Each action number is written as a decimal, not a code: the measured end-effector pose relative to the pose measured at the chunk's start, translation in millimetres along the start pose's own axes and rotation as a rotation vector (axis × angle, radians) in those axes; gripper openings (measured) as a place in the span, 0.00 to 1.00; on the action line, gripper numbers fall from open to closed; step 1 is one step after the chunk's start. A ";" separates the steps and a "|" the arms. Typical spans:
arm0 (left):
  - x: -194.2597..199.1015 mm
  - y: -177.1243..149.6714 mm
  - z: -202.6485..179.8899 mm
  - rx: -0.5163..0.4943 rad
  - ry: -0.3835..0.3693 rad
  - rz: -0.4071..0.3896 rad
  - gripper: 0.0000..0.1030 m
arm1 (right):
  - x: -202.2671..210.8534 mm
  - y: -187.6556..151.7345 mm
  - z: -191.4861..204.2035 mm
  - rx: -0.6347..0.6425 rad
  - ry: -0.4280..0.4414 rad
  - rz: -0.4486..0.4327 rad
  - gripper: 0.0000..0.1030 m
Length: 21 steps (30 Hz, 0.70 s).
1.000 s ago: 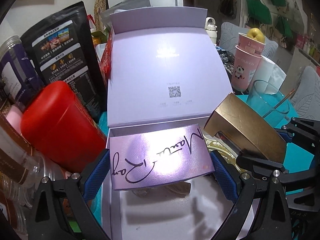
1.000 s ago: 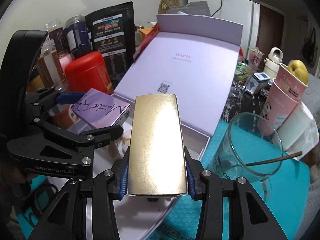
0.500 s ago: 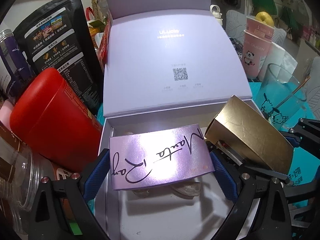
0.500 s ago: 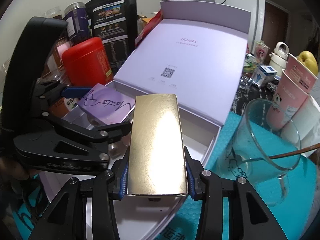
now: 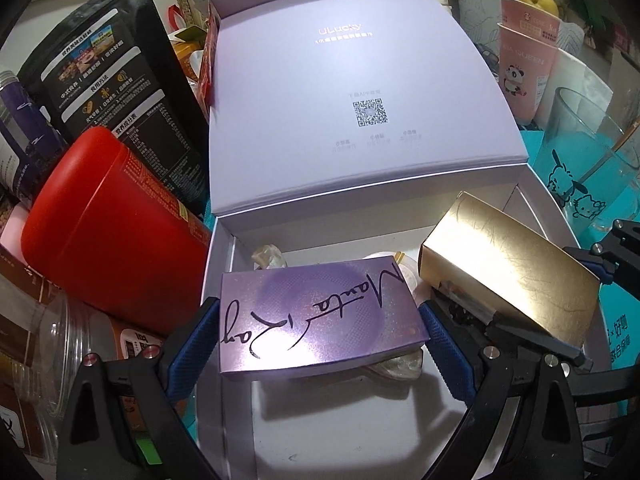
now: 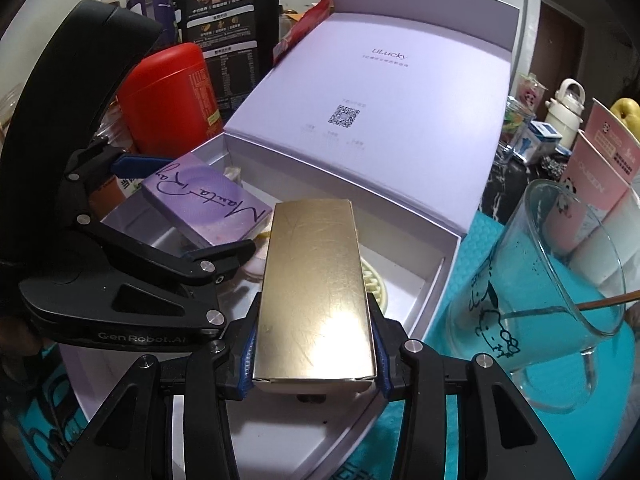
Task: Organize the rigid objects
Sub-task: 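Open both tools to drop the gold case and purple card into the box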
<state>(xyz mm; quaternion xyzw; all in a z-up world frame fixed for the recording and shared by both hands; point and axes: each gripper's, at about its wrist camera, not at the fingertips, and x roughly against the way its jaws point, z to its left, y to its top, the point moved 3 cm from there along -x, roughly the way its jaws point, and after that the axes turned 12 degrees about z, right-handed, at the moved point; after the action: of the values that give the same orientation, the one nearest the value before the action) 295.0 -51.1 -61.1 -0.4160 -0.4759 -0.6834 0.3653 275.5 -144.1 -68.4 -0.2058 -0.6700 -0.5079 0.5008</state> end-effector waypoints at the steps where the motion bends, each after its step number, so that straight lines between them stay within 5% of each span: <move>1: 0.0 0.4 -1.0 -0.003 0.000 0.005 0.95 | 0.1 0.0 -0.2 -0.001 0.000 0.000 0.43; 17: 1.9 5.0 8.3 0.007 -0.032 0.004 0.95 | 5.2 3.2 -1.0 0.004 -0.016 -0.005 0.46; 19: 3.5 1.4 11.6 0.009 -0.036 -0.002 0.95 | 8.7 3.7 -1.4 0.002 -0.019 -0.015 0.57; 21: 5.4 -1.6 11.9 0.009 -0.045 -0.008 0.95 | 12.9 4.3 -1.2 0.002 -0.031 -0.028 0.58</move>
<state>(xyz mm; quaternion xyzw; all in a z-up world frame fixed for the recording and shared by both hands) 294.2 -39.8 -54.3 -0.4280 -0.4888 -0.6729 0.3537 274.1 -146.4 -55.1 -0.2038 -0.6811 -0.5107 0.4836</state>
